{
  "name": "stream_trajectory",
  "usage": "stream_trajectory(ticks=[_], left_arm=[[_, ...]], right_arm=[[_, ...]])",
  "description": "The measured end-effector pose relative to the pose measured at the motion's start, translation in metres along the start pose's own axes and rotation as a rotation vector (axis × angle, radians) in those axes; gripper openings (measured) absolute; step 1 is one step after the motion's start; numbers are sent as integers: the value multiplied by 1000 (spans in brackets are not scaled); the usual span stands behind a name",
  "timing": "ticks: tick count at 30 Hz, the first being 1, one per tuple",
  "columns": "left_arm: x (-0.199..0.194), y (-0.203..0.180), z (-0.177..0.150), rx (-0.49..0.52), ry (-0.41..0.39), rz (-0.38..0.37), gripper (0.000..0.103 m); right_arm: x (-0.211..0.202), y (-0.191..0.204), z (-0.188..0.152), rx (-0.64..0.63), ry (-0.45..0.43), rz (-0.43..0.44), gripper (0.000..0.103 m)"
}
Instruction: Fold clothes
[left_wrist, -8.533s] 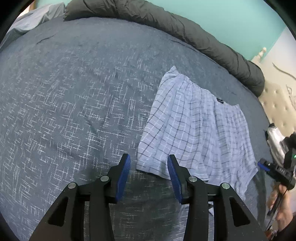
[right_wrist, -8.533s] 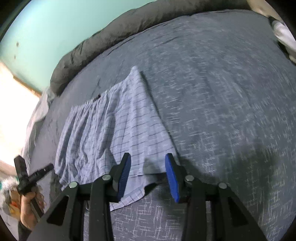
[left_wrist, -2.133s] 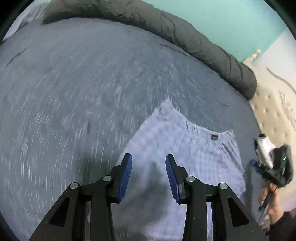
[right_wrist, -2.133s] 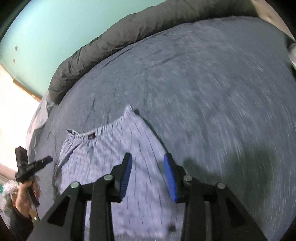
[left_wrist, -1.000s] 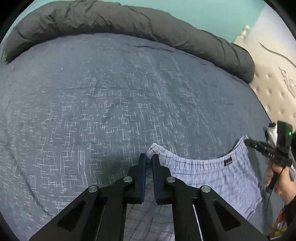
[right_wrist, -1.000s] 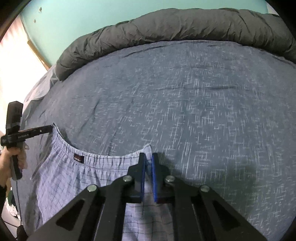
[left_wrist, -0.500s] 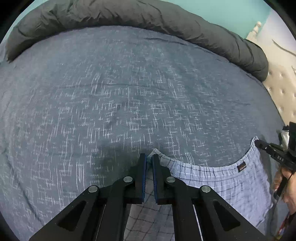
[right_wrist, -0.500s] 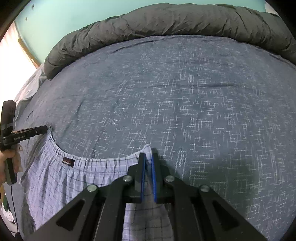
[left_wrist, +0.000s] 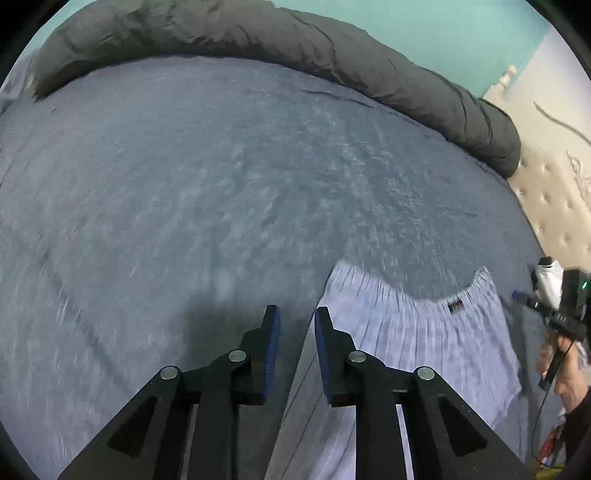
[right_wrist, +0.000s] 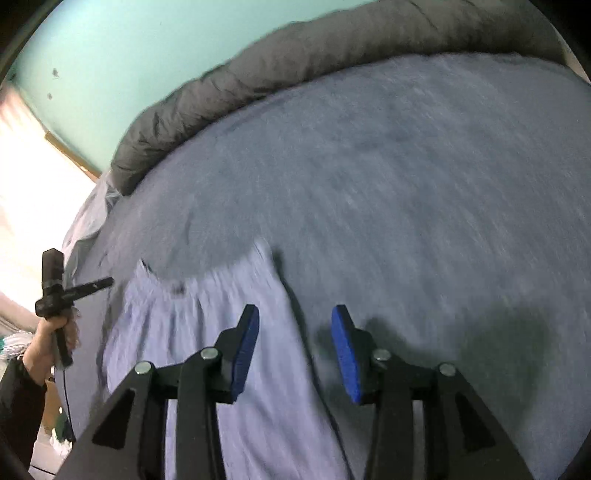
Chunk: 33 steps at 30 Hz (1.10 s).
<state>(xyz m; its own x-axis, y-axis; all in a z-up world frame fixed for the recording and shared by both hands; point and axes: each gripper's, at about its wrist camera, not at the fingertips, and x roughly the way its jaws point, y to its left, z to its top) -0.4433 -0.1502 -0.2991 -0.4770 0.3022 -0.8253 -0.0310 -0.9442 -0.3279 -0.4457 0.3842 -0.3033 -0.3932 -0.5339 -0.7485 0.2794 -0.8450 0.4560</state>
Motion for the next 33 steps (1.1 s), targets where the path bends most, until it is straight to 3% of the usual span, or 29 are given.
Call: stream_trajectory(ticks=[1, 7, 15, 19, 21, 33], left_arm=[[-11, 15, -17, -5, 9, -8, 21], [-20, 21, -53, -45, 65, -33, 22], [-29, 28, -93, -89, 89, -67, 22], [-25, 26, -103, -84, 114, -58, 19], [-29, 29, -108, -94, 115, -64, 2], [-38, 42, -112, -126, 101, -34, 1]], right_arm=[[-5, -7, -10, 17, 14, 0, 41], [-29, -40, -61, 102, 79, 19, 41], [-33, -24, -84, 92, 128, 25, 41], [-28, -19, -85, 91, 138, 5, 11], [-30, -20, -85, 102, 130, 10, 5], [-47, -43, -92, 108, 78, -58, 2]])
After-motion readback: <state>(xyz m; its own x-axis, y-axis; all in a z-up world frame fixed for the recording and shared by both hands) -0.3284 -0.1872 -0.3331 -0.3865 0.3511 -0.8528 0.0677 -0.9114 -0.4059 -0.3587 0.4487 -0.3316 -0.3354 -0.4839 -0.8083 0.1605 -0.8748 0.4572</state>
